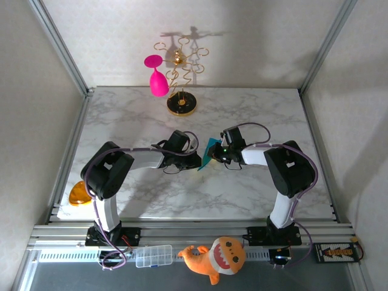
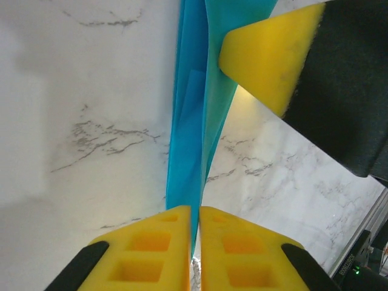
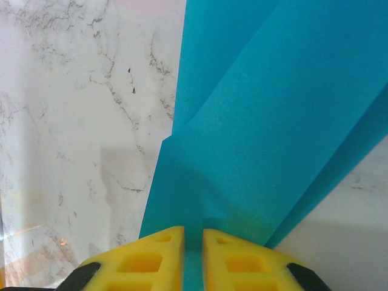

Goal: Fold a paper plane with a square sheet of paper (pick it up from the middle)
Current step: Fold the wing for the fifth time at the center of the table.

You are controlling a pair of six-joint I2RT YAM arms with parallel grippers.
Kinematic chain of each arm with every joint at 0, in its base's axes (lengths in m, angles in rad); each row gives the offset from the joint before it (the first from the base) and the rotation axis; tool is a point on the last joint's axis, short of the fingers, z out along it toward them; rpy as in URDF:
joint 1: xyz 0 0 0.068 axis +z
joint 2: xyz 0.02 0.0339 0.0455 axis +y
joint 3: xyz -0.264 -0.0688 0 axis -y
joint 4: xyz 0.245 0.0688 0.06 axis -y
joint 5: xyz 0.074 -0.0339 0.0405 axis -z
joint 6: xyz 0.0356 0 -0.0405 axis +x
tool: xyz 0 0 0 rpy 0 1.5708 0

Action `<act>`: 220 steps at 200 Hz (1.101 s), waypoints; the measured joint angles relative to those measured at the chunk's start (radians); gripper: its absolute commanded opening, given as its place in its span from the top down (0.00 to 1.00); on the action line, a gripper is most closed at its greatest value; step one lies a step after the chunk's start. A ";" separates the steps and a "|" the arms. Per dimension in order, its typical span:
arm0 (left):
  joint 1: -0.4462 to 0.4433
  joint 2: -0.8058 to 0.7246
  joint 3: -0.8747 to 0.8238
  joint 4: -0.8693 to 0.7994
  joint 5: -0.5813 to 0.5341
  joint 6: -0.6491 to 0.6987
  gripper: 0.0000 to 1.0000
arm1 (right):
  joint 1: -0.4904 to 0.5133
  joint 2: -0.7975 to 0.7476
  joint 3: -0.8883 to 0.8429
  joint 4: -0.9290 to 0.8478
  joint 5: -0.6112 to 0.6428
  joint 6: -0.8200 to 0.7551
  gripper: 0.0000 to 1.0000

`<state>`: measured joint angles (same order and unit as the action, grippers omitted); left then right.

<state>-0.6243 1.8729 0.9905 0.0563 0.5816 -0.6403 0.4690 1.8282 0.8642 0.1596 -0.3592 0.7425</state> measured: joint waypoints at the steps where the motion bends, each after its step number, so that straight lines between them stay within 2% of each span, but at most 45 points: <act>1: 0.000 0.000 0.000 0.000 0.000 0.000 0.89 | 0.000 0.000 0.000 0.000 0.000 0.000 0.83; 177: -0.006 0.009 -0.005 0.007 0.021 0.000 0.95 | 0.000 -0.008 -0.012 0.031 -0.010 0.005 0.74; 220: -0.012 0.021 -0.003 0.001 0.005 0.011 0.99 | 0.000 -0.035 -0.033 0.039 -0.008 0.013 0.69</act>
<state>-0.6361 1.8935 0.9874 0.0570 0.5869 -0.6296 0.4690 1.7931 0.8314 0.1982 -0.3668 0.7551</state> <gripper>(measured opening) 0.046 0.297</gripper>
